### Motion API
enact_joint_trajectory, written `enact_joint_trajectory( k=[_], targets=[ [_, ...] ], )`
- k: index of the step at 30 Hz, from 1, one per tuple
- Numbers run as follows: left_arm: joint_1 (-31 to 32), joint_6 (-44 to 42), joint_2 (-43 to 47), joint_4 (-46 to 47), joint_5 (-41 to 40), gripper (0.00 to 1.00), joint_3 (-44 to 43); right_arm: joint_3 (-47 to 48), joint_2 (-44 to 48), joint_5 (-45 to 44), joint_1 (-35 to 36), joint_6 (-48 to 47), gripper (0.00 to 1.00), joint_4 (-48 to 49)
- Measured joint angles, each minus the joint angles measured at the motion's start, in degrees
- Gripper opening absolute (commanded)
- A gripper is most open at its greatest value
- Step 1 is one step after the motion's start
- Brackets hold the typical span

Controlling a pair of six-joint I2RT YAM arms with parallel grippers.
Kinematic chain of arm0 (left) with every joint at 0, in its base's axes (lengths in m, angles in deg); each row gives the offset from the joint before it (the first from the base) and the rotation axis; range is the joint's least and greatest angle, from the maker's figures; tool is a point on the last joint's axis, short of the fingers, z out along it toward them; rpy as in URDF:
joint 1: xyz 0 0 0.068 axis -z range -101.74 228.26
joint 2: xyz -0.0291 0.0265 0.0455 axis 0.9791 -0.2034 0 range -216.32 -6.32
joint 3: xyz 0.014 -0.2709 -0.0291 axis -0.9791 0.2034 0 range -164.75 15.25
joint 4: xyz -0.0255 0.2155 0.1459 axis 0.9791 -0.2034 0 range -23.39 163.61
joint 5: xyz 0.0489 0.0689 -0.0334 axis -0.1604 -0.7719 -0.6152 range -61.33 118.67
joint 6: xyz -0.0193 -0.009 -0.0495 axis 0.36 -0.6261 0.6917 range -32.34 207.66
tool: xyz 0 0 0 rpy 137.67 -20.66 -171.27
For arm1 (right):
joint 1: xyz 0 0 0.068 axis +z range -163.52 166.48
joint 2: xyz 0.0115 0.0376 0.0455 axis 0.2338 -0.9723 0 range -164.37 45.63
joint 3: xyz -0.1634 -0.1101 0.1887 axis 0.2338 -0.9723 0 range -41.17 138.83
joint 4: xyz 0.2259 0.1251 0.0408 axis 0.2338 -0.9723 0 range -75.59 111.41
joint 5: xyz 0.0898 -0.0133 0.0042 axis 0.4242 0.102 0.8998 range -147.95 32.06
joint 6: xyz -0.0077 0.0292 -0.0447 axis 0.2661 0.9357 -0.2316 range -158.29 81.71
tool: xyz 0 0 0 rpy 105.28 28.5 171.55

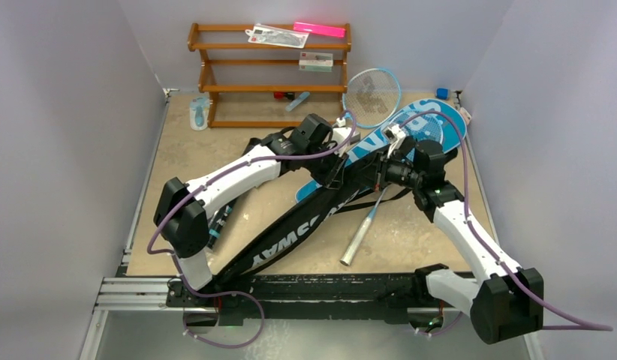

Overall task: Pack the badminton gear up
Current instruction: Zip the racket bag at the center of the board.

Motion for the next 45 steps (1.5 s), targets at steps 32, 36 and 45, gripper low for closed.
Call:
enact_joint_trajectory(
  k=[32, 36, 45],
  targets=[
    [3.0, -4.4, 18.8, -0.8, -12.2, 0.21, 20.4, 0.9, -0.6, -7.3, 0.9, 2.9, 0.0, -3.2],
    [4.7, -4.4, 18.8, -1.5, -16.2, 0.0, 21.3, 0.9, -0.6, -6.8, 0.8, 2.7, 0.0, -2.8],
    [5.7, -4.3, 18.8, -1.6, -18.4, 0.0, 21.3, 1.2, -1.8, -3.6, 1.0, 0.9, 0.0, -2.3]
  ],
)
